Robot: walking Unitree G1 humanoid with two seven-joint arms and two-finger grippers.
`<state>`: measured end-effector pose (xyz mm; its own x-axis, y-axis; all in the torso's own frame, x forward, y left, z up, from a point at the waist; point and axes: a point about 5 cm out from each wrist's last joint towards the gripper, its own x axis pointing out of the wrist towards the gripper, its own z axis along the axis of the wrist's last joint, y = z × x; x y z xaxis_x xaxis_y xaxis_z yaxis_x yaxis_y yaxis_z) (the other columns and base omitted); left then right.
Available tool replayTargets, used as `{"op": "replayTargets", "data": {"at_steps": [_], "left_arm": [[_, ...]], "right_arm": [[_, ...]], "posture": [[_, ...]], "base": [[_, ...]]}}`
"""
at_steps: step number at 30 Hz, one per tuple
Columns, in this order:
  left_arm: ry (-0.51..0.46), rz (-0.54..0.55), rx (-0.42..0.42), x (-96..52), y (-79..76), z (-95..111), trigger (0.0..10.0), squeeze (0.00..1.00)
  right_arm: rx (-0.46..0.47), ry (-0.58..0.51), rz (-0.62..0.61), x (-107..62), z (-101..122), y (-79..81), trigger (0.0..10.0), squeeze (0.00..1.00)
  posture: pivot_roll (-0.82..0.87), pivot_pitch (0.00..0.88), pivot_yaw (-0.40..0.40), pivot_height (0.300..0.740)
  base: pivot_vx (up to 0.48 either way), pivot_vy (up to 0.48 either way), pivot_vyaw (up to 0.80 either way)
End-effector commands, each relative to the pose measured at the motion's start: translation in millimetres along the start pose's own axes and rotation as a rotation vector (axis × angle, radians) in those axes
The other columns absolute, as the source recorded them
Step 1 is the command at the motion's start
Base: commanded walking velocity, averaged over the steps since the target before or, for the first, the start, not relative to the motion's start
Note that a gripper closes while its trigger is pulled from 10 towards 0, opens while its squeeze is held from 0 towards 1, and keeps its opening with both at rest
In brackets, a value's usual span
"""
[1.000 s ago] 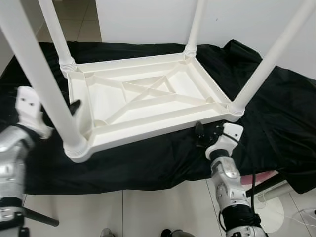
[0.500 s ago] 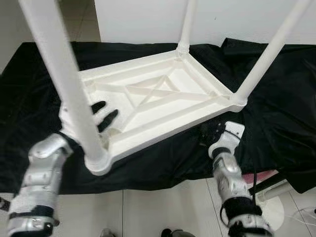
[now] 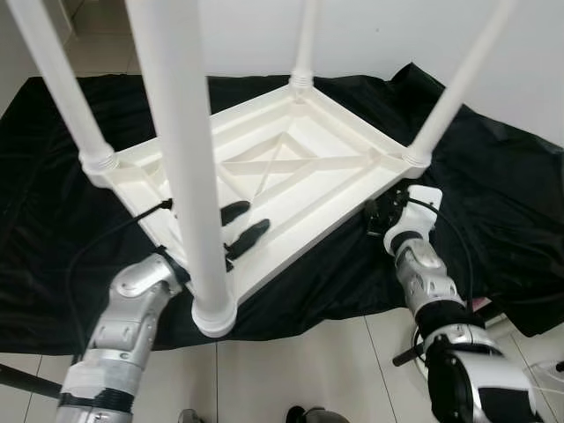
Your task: Building children table
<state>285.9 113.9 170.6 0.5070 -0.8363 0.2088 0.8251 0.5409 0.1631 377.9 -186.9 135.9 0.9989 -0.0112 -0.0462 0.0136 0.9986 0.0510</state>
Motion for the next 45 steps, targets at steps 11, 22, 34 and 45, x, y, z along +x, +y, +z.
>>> {"op": "replayTargets", "data": {"at_steps": [11,22,34,45], "left_arm": [[0.004,-0.029,-0.018,17.8,-18.7,-4,10.0,0.00],[0.116,0.145,0.042,7.4,11.5,-12,10.0,0.00],[0.303,0.222,0.084,-26.7,54.3,-15,10.0,0.00],[0.395,0.157,0.113,-49.2,80.8,-9,10.0,0.00]], "right_arm": [[-0.084,0.039,0.199,10.2,2,35.7,10.0,0.00],[-0.025,-0.109,-0.001,-2.7,1,-4.5,10.0,0.00],[-0.024,-0.240,0.036,-35.5,-4,-19.8,10.0,0.00],[-0.078,-0.246,0.069,-60.1,-8,-36.7,10.0,0.00]], "posture": [[-0.05,0.071,-0.037,0.740],[-0.05,0.074,-0.031,0.740],[-0.05,0.083,-0.020,0.740],[-0.05,0.095,-0.004,0.740]], "base": [[0.000,0.000,0.00],[0.000,0.000,0.00],[0.000,0.000,0.00],[0.000,0.000,0.00]]}}
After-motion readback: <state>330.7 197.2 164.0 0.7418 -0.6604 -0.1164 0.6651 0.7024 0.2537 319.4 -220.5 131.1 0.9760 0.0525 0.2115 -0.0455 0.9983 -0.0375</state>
